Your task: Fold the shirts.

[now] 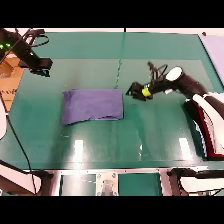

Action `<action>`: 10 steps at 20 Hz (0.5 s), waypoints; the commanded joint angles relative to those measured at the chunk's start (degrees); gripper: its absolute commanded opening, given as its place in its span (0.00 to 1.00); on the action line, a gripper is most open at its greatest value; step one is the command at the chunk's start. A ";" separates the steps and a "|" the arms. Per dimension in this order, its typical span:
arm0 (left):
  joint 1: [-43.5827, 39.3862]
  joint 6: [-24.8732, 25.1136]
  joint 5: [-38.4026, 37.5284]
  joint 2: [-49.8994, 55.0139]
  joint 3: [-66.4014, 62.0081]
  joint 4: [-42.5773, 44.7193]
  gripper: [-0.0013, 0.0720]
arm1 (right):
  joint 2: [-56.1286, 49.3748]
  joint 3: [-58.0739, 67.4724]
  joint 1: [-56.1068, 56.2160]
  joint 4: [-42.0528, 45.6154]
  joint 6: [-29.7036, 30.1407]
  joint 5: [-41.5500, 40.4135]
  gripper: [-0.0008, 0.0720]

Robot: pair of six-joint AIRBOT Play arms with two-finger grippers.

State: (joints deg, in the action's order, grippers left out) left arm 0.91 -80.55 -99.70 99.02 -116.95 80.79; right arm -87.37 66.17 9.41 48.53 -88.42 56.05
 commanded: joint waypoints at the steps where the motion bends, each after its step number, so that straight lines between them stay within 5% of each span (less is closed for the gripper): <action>1: 0.02 -0.44 0.07 -0.02 0.00 0.02 0.05 | -4.44 -6.29 0.96 -11.80 6.25 -4.57 0.71; 4: 0.02 -0.42 0.04 -0.02 0.00 -0.04 0.05 | -10.27 -5.25 6.71 -27.17 14.91 -7.32 0.71; 7: 0.02 -0.42 -0.42 -0.02 0.00 -0.07 0.05 | -15.39 -0.48 11.43 -32.59 15.43 -7.21 0.70; 8: 0.02 -0.42 -0.37 -0.02 0.00 -0.07 0.05 | -16.33 1.49 12.37 -33.24 15.43 -6.95 0.59; 9: 0.02 -0.39 -0.39 -0.02 0.00 -0.07 0.05 | -16.46 3.39 12.92 -33.24 15.91 -6.93 0.26; 10: 0.02 -0.39 -0.42 -0.02 0.00 -0.07 0.05 | -16.33 5.40 12.94 -33.29 16.74 -6.01 0.03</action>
State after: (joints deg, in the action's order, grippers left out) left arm 0.93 -80.90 -99.94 99.02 -116.95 80.75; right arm -101.60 67.26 20.10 19.88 -74.37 49.41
